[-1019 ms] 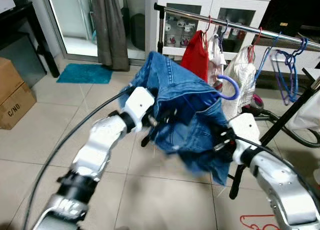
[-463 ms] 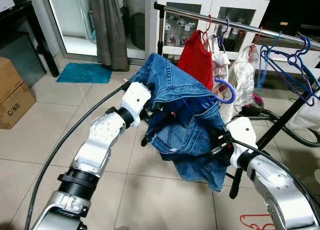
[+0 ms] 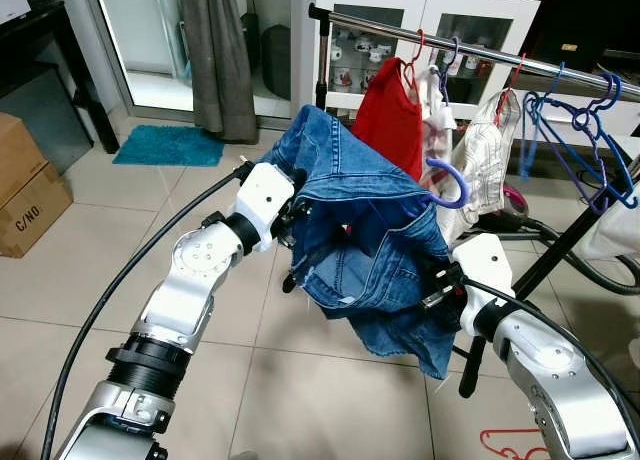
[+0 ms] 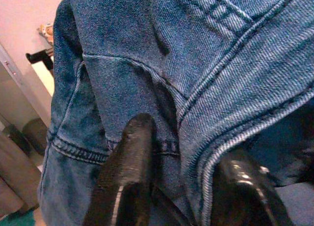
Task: Hang hanger
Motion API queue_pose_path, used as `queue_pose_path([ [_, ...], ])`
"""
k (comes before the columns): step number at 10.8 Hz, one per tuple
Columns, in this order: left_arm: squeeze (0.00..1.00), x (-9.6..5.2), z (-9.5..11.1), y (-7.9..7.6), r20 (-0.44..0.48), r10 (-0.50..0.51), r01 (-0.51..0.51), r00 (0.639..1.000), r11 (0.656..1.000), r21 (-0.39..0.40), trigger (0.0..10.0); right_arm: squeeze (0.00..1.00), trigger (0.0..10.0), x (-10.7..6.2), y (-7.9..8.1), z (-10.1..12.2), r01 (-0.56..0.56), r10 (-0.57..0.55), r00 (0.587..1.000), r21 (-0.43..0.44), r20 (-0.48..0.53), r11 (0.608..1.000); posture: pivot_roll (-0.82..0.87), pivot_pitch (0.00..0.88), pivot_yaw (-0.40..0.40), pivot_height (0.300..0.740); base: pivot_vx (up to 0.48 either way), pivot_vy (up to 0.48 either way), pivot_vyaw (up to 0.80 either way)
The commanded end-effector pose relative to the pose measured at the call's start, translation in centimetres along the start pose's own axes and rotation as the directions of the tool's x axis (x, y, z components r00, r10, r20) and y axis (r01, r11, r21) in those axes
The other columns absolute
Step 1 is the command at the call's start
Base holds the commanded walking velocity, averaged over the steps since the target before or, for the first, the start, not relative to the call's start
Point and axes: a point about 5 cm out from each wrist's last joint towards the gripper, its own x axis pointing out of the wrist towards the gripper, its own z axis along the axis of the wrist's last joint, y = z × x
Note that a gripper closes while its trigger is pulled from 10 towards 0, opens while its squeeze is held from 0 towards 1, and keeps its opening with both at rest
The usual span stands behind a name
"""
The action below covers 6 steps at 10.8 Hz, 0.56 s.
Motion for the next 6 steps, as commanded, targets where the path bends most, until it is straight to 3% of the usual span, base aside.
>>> queue_pose_path([
  [1, 0.00, 0.1, 0.7, 1.0, 0.009, 0.035, -0.035, 0.999, 0.999, 0.020, 0.0, 0.00, 10.0, -0.1, -0.5, 1.1, 0.022, -0.020, 0.998, -0.039, 0.057, 0.999, 0.01, 0.000, -0.031, 0.740, 0.000, 0.000, 0.00],
  [2, 0.00, 0.2, 1.4, 2.1, 0.019, 0.069, -0.070, 0.997, 0.997, 0.041, 0.0, 0.00, 9.1, -0.2, -0.4, 1.2, 0.006, -0.003, 0.998, -0.064, 0.055, 0.998, 0.02, 0.000, -0.033, 0.740, 0.000, 0.000, 0.00],
  [3, 0.00, 0.2, 2.0, 3.2, 0.018, 0.084, -0.086, 0.996, 0.992, 0.089, 0.0, 0.00, 4.2, -0.3, -0.4, 1.1, -0.008, 0.012, 0.999, -0.070, 0.053, 0.997, 0.02, 0.000, -0.035, 0.740, 0.000, 0.000, 0.00],
  [4, 0.00, 0.1, 2.4, 4.6, 0.011, 0.111, -0.112, 0.994, 0.985, 0.129, 0.0, 0.00, 0.0, -0.4, -0.5, 1.2, -0.021, 0.026, 0.998, -0.089, 0.051, 0.996, 0.02, 0.000, -0.035, 0.740, 0.000, 0.000, 0.00],
  [6, 0.00, -0.4, 4.1, 7.8, 0.005, 0.142, -0.139, 0.990, 0.962, 0.237, 0.0, 0.00, 0.0, -0.8, -0.9, 1.2, -0.077, 0.081, 0.996, -0.158, 0.021, 0.984, 0.02, 0.000, -0.038, 0.740, 0.000, 0.000, 0.00],
])
